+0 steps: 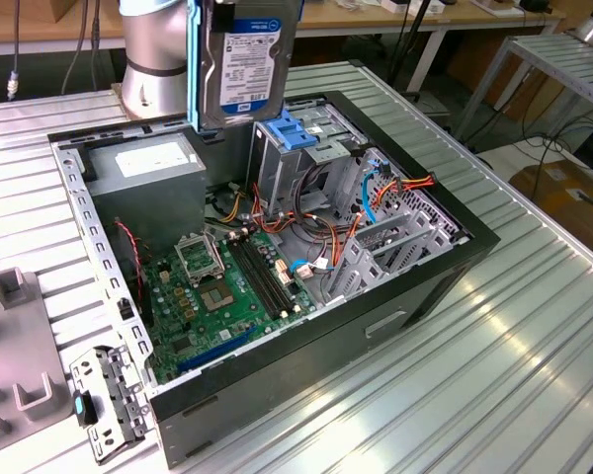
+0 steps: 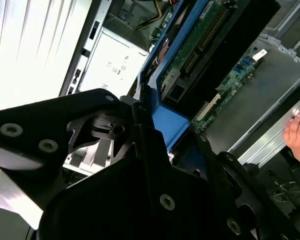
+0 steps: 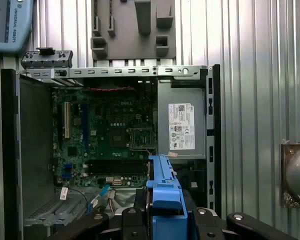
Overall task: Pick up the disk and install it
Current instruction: 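Pick up the disk, then insert the disk into the insertion slot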
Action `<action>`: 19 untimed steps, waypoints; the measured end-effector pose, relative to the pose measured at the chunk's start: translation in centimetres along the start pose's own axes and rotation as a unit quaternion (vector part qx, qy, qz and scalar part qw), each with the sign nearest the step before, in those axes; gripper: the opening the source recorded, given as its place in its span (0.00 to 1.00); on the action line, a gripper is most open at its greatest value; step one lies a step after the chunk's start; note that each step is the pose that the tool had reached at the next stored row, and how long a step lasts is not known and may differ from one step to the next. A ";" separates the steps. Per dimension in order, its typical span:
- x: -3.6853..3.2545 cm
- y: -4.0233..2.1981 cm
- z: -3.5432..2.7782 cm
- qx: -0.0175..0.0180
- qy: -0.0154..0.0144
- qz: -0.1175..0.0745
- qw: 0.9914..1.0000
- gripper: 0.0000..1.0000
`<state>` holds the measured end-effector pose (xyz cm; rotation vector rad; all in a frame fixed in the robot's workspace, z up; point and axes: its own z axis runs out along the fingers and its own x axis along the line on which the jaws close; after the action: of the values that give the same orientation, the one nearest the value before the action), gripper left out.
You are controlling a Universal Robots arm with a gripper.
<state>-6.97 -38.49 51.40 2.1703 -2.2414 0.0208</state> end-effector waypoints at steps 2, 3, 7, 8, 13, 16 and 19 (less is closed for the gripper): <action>-0.03 -0.88 0.01 0.000 0.000 0.000 1.000 0.37; 0.02 -0.97 0.02 0.000 0.000 0.000 1.000 0.37; 0.95 -1.01 0.11 0.000 0.000 0.000 1.000 0.37; 1.20 -1.00 0.13 0.000 0.000 0.000 1.000 0.37; 2.48 -0.93 0.30 0.000 0.000 0.000 1.000 0.37; 2.49 -0.93 0.30 0.000 0.000 0.000 1.000 0.37; 2.57 -0.94 0.35 0.000 0.000 0.000 1.000 0.37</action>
<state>-6.12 -41.10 51.11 2.1703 -2.2414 0.0207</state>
